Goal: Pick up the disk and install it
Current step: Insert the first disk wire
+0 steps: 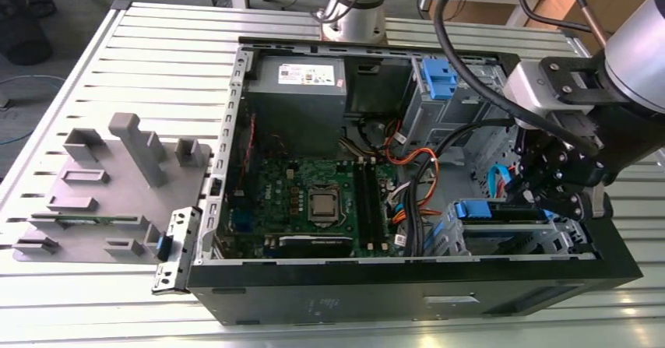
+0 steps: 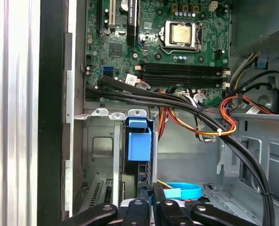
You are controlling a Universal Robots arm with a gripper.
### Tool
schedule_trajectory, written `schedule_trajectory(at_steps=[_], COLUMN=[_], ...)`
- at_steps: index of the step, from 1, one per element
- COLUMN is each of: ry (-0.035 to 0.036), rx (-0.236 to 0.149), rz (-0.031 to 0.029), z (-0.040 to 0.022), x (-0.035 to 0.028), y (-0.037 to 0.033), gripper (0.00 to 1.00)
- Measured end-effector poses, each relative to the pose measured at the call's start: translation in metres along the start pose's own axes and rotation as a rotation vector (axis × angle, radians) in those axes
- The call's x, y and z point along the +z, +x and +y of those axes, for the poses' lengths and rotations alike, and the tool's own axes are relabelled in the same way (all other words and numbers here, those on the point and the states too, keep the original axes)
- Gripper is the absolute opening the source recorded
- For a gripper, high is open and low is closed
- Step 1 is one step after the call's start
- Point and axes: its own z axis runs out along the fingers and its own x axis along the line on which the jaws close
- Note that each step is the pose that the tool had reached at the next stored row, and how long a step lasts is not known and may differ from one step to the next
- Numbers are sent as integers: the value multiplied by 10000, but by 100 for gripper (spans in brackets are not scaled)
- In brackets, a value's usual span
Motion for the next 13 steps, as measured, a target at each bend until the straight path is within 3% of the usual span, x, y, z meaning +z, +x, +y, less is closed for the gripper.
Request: schedule_trajectory(at_steps=[13], ry=[10], rx=[0], rz=[-37], z=[2], x=[44], y=[11], gripper=[16])
